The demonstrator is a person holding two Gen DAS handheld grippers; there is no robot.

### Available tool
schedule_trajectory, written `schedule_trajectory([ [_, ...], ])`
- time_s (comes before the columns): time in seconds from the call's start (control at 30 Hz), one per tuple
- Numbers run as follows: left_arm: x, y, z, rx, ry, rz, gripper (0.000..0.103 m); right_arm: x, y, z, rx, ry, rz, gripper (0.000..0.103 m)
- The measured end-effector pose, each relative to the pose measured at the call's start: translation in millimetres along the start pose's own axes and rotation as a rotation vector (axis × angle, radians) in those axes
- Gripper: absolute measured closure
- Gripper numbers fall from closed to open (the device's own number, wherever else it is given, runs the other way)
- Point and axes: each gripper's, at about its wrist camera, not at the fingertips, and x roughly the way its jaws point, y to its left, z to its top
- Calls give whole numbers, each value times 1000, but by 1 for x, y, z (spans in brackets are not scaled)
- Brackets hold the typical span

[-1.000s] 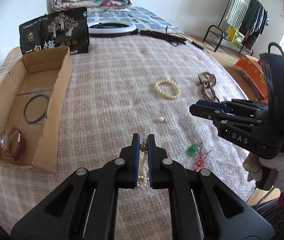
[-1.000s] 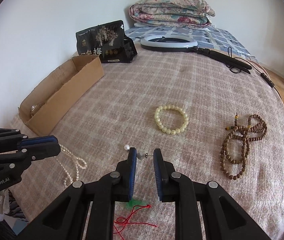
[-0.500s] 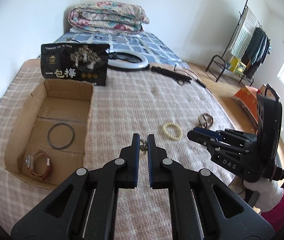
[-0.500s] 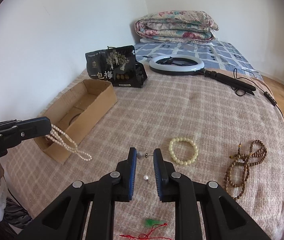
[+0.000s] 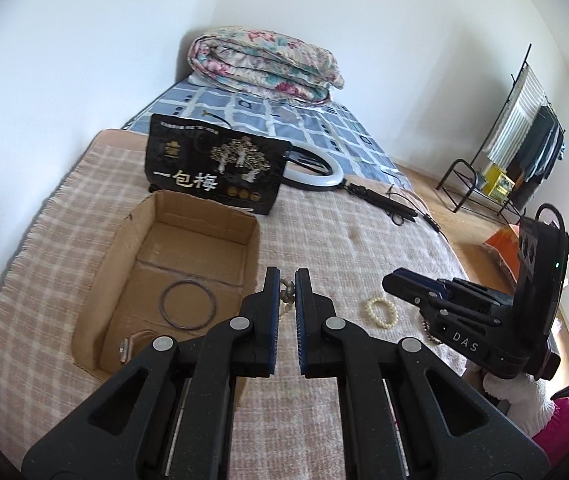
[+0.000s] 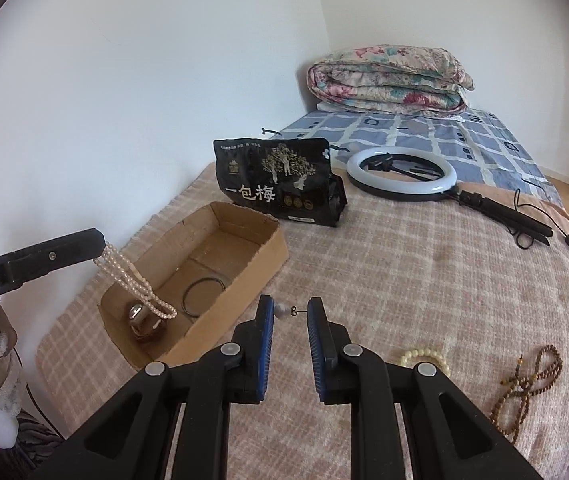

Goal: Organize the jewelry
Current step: 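Carry the necklace into the box and open the left tool while the right tool releases the earring there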

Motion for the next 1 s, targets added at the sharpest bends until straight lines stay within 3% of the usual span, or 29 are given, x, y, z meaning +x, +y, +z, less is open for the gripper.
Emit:
schedule_trajectory([
  [0.4, 2, 30, -8, -16, 23, 56, 98, 47, 30, 23, -24, 12, 55, 87],
  [0.93, 27, 54, -31, -29, 141, 113, 98, 104, 62, 31, -65, 50, 93, 87],
  [1.0, 28, 57, -32, -32, 148, 123, 96, 109, 63, 31, -60, 51, 81, 80],
])
